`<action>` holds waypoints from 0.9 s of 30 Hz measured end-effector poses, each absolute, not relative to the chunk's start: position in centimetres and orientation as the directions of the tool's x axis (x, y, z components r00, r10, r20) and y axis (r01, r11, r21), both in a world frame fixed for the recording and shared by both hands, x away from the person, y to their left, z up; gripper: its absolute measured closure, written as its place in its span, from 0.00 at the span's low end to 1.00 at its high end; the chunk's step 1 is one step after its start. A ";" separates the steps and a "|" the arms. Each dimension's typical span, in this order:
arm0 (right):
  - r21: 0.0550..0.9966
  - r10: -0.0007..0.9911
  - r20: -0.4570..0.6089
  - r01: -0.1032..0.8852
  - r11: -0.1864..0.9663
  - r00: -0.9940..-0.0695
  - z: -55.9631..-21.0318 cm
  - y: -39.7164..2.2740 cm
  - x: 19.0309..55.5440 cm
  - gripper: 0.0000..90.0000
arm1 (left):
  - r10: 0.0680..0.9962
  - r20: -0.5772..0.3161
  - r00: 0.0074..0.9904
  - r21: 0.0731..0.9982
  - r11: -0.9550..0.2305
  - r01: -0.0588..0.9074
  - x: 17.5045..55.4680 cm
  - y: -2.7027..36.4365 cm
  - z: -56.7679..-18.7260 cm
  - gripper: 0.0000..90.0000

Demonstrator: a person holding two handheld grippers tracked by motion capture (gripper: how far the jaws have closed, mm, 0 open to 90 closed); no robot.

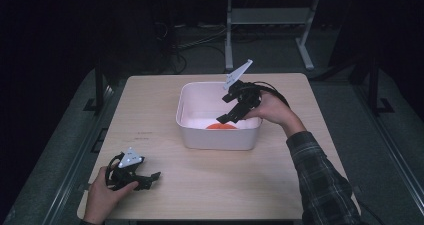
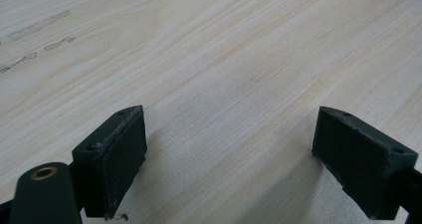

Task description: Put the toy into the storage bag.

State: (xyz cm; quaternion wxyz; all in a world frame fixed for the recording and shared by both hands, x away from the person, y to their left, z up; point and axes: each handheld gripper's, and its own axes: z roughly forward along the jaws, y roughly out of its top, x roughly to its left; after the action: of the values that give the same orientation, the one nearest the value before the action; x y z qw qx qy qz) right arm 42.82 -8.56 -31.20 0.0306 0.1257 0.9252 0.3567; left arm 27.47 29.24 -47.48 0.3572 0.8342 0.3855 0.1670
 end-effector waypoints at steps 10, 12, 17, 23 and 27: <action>0.722 0.356 0.040 0.273 0.636 -0.934 -30.3 -13.0 41.2 0.14 | 0.762 0.004 0.647 0.724 -0.448 0.524 27.5 29.2 -47.5 0.14; 0.726 0.375 0.037 0.282 0.627 -0.926 -30.2 -13.9 40.8 0.14 | 0.762 0.004 0.647 0.724 -0.448 0.524 27.5 29.2 -47.5 0.14; 0.743 0.426 0.031 0.306 0.595 -0.904 -30.3 -16.3 39.7 0.13 | 0.762 0.004 0.648 0.724 -0.449 0.524 27.5 29.2 -47.5 0.14; 0.756 0.458 0.036 0.324 0.568 -0.888 -30.9 -18.1 38.7 0.12 | 0.761 0.006 0.649 0.723 -0.452 0.523 27.5 29.3 -47.5 0.15; 0.768 0.486 0.040 0.338 0.543 -0.873 -31.4 -19.5 37.8 0.11 | 0.761 0.006 0.649 0.722 -0.452 0.523 27.5 29.3 -47.5 0.14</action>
State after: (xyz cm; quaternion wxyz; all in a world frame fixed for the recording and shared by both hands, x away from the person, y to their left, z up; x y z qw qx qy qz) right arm 37.81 -19.46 -31.41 0.0891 0.2358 0.8739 0.4155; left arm 27.47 29.26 -47.47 0.3556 0.8355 0.3842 0.1670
